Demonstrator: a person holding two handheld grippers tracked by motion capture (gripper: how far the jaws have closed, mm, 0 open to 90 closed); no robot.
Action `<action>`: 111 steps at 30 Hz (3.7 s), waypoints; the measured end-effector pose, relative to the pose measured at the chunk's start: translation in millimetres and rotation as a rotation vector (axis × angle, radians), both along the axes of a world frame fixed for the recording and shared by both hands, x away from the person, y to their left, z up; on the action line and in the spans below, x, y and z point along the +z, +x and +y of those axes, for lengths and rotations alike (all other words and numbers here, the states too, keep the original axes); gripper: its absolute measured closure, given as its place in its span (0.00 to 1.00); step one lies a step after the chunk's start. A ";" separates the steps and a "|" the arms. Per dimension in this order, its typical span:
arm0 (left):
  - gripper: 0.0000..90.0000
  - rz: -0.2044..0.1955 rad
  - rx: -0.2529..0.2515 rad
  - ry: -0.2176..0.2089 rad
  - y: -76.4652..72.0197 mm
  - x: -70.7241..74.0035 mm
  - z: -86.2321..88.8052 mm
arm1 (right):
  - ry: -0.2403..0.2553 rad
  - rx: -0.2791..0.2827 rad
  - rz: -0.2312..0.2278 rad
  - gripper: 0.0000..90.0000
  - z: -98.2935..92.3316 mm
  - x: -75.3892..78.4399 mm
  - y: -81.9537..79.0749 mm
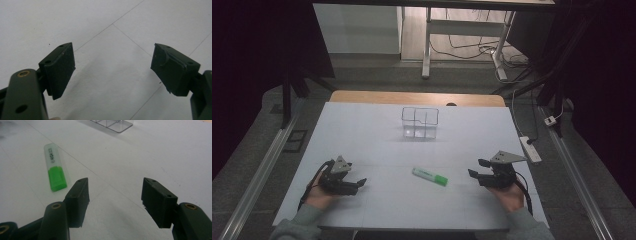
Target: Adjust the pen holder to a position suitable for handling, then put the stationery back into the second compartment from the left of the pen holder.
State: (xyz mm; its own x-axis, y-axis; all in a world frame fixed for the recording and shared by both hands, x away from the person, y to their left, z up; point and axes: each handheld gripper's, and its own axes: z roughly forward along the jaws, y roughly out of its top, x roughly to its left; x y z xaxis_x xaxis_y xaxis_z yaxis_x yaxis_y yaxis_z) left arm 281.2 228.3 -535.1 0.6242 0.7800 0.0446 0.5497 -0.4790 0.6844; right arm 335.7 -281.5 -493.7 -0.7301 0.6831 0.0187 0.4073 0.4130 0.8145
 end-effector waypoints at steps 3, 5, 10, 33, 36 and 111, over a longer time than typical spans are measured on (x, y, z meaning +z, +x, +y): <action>0.21 0.000 -0.003 0.003 -0.2 0.3 -0.4 | -0.004 0.010 0.002 0.42 1.6 0.9 0.0; 0.21 -0.002 -0.004 0.004 -0.6 0.6 -0.6 | -0.003 0.016 0.000 0.42 2.9 1.8 -0.5; 0.21 -0.003 -0.005 0.005 -0.7 0.4 -1.4 | -0.013 0.031 -0.002 0.41 7.2 2.5 -0.6; 0.21 -0.007 -0.007 0.011 -2.5 1.1 -1.9 | -0.087 0.173 0.029 0.41 42.9 20.6 2.2; 0.21 -0.006 -0.007 0.013 -2.6 1.0 -2.0 | -0.101 0.206 0.039 0.41 53.6 20.7 5.2; 0.21 -0.025 -0.014 0.032 -7.3 1.5 -3.1 | -0.494 0.465 0.197 0.74 153.1 -7.1 29.5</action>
State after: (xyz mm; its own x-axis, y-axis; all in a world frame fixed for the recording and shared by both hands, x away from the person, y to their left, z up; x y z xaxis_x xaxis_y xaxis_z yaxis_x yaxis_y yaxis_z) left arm 273.9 225.2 -533.6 0.6338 0.7689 0.0849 0.5257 -0.5086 0.6819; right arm 365.2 -128.4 -500.8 -0.9632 0.2637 -0.0515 0.2193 0.8824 0.4163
